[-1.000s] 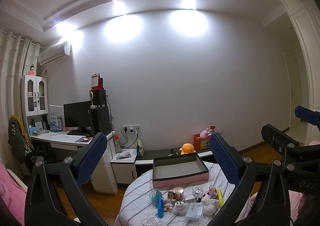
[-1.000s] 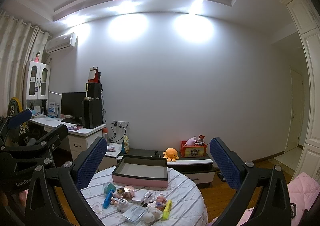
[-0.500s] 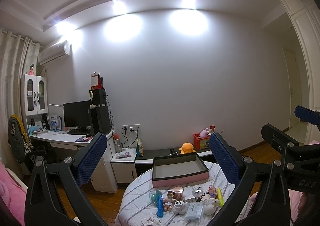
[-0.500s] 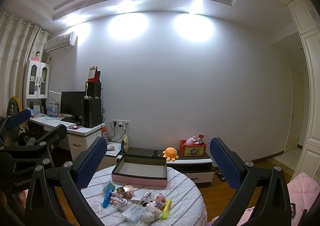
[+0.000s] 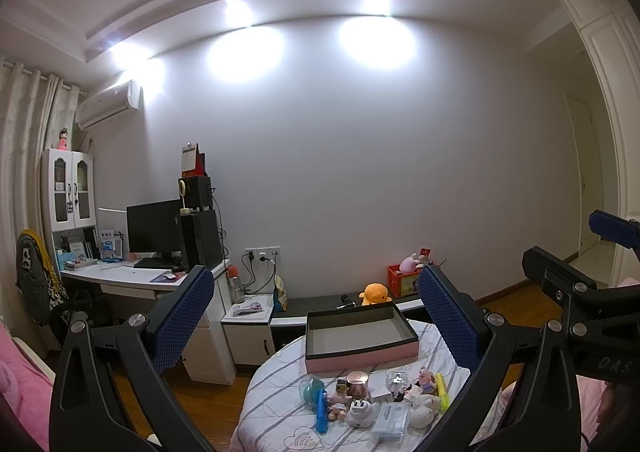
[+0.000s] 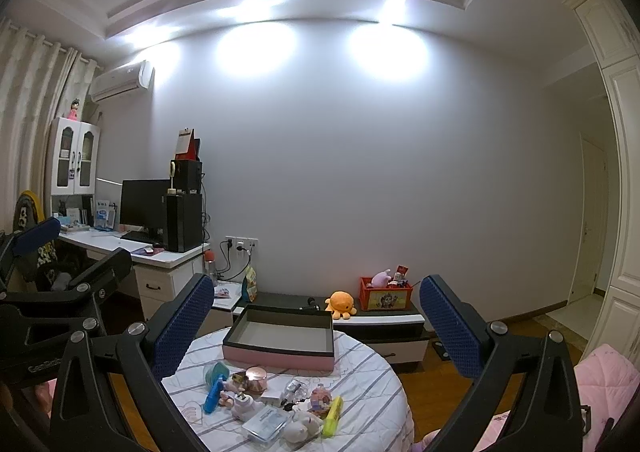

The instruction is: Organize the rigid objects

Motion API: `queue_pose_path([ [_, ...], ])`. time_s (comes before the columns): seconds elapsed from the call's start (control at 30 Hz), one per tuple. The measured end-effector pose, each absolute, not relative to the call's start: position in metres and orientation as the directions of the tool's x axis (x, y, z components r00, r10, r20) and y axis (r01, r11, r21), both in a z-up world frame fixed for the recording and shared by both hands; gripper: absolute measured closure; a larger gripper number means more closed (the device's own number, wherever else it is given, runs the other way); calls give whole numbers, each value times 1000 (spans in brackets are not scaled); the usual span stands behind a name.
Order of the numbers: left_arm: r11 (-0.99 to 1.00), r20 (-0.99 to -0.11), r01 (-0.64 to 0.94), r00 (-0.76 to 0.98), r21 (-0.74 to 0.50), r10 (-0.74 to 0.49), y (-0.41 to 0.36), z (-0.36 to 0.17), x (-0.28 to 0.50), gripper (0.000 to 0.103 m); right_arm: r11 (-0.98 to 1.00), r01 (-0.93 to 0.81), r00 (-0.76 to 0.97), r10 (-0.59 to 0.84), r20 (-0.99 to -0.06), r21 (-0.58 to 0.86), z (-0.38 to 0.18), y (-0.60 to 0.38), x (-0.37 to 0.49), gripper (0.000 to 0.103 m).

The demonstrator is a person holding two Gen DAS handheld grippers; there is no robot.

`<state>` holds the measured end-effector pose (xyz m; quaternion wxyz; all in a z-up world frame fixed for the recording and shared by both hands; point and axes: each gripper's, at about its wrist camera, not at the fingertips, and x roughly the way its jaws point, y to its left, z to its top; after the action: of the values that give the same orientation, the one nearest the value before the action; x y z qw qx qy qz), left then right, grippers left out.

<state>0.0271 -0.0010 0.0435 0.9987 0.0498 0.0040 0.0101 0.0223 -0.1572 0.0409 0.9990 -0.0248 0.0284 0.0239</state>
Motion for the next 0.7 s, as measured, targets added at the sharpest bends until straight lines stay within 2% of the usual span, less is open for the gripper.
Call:
queue_pose_path([
  [0.7,994,-41,-8,999,110,12,-3,34,45,0,998,-39,995,34,-98,-45,33,-156,33,0],
])
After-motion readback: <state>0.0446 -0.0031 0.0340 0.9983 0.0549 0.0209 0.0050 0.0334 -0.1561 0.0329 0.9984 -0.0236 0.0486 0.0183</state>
